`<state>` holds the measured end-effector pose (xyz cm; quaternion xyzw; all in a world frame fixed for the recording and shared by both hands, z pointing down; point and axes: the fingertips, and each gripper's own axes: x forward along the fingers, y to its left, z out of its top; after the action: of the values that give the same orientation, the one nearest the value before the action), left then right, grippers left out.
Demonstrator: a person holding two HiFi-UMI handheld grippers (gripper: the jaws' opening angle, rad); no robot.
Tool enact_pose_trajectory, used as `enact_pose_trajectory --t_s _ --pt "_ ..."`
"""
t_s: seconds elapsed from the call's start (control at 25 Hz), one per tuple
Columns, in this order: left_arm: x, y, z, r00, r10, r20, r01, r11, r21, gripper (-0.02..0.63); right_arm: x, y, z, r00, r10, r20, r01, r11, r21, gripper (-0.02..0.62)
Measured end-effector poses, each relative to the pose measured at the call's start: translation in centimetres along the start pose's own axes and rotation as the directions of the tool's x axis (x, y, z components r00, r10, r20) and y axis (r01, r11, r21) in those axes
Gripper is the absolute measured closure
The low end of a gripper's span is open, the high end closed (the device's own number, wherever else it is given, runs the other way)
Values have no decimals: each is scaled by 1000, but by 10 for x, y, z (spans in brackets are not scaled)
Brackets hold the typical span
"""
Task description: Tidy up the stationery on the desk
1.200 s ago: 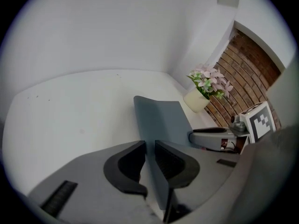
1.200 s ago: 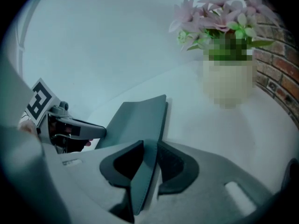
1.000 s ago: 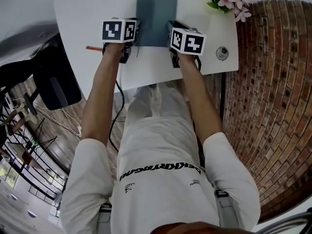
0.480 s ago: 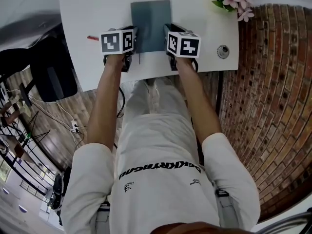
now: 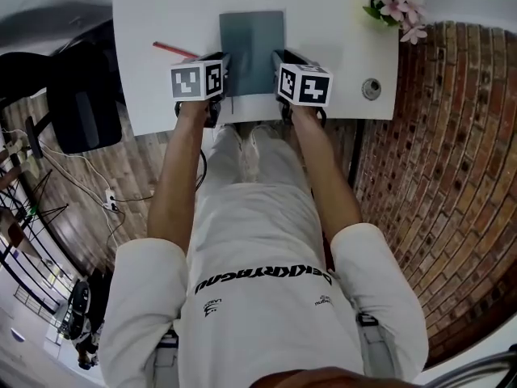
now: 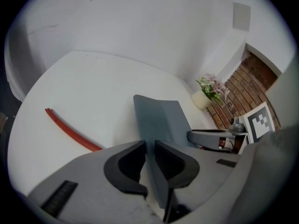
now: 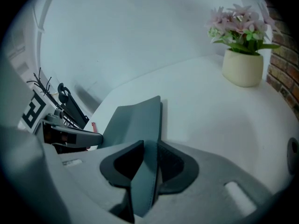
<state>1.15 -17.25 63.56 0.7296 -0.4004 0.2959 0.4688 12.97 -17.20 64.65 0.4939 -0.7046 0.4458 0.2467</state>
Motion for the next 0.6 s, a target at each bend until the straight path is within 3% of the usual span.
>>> enact_pose_trajectory --t_s 0.6 --pt "-21 14 -31 997 -6 75 11 998 -58 543 -6 24 -25 999 42 -5 -43 999 -24 512"
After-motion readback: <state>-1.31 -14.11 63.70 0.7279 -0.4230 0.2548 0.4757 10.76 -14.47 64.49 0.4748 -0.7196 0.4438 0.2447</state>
